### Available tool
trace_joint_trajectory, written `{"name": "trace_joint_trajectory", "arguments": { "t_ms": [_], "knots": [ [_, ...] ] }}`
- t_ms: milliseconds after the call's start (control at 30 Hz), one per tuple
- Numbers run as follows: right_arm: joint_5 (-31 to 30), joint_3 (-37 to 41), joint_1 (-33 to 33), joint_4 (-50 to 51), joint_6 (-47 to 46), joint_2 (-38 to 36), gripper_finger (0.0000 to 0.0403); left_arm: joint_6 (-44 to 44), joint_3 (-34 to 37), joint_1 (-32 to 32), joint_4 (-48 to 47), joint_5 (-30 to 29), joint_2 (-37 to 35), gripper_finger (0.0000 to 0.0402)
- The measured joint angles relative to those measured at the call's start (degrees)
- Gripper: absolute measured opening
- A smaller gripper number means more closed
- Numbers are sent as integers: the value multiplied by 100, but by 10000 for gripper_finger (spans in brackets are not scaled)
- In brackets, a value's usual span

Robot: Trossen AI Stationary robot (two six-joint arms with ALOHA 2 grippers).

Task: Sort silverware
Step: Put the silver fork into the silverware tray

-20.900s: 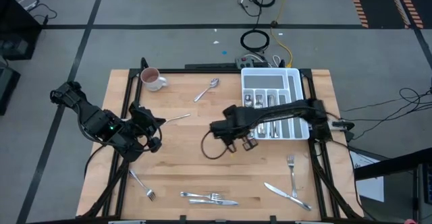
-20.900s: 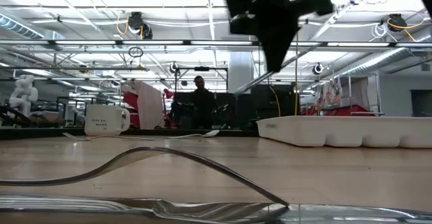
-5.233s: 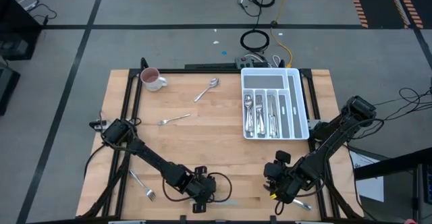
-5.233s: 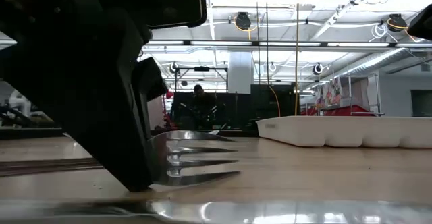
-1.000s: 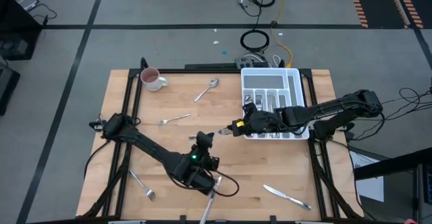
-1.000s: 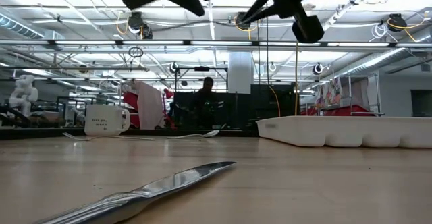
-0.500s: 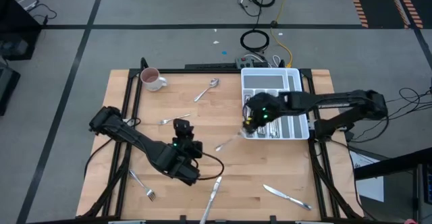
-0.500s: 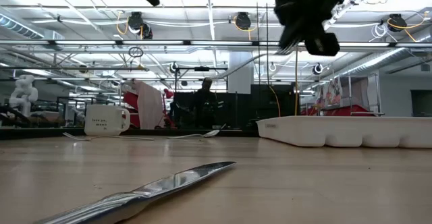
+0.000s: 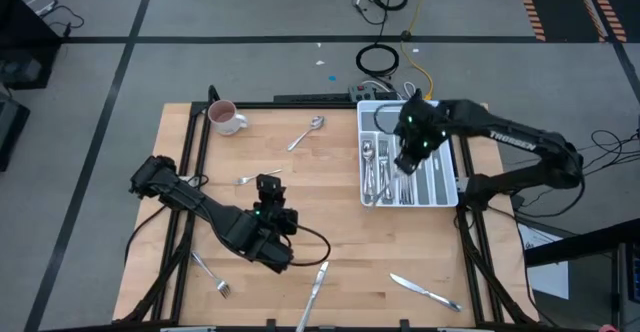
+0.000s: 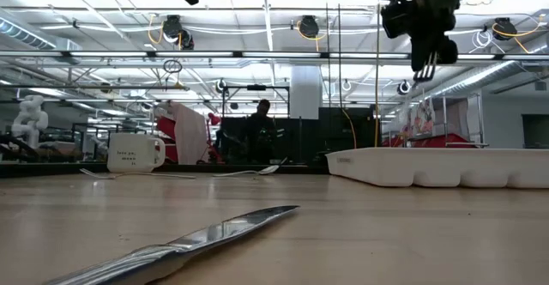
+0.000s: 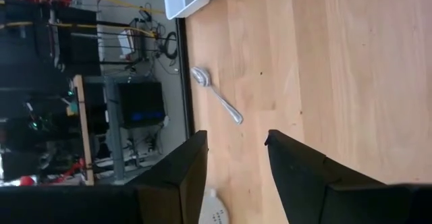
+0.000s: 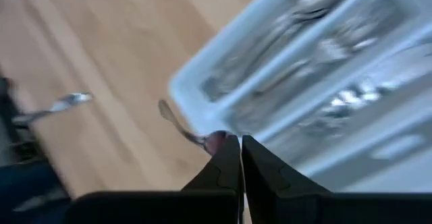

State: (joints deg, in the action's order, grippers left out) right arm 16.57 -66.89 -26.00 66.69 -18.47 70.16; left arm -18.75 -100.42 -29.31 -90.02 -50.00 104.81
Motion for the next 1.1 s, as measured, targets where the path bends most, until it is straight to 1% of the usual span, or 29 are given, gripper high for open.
{"name": "trace_joint_trajectory", "arguments": {
  "t_ms": [100, 233, 300, 467, 567, 667, 767, 833, 933, 1033, 1100],
  "knots": [
    [-262, -607, -388, 613, 877, 369, 0, 222, 0, 46, 4, -2, 0, 162],
    [-924, -1520, -801, 1596, 2079, 1005, 0, 265, 2, 160, 7, 0, -104, 162],
    [-1204, -1940, -963, 1831, 2541, 1320, 0, 61, 2, 275, -1, -36, -261, 162],
    [-1196, -2657, -1171, 1917, 3408, 1897, 0, -840, 2, 597, -9, -126, -974, 162],
    [-1188, -2829, -1187, 1978, 3887, 2120, 0, -1554, 2, 751, 6, -241, -1489, 162],
    [-1186, -2842, -1191, 2008, 4282, 2302, 0, -2265, 12, 803, 102, -762, -2014, 162],
    [-1178, -2842, -1191, 2097, 4464, 2513, 0, -2434, 214, 797, 459, -1061, -2536, 162],
    [-1114, -2842, -1191, 2114, 4562, 2628, 0, -2436, 474, 797, 807, -1065, -2869, 162],
    [-830, -2842, -1191, 2112, 4757, 2721, 0, -2445, 996, 797, 1224, -1045, -3350, 162],
    [-461, -2842, -1191, 2067, 4890, 2799, 0, -2579, 1646, 797, 1696, -874, -3816, 162],
    [-417, -2842, -1191, 2064, 4991, 2843, 0, -2746, 2132, 797, 2017, -785, -4108, 162]
  ]
}}
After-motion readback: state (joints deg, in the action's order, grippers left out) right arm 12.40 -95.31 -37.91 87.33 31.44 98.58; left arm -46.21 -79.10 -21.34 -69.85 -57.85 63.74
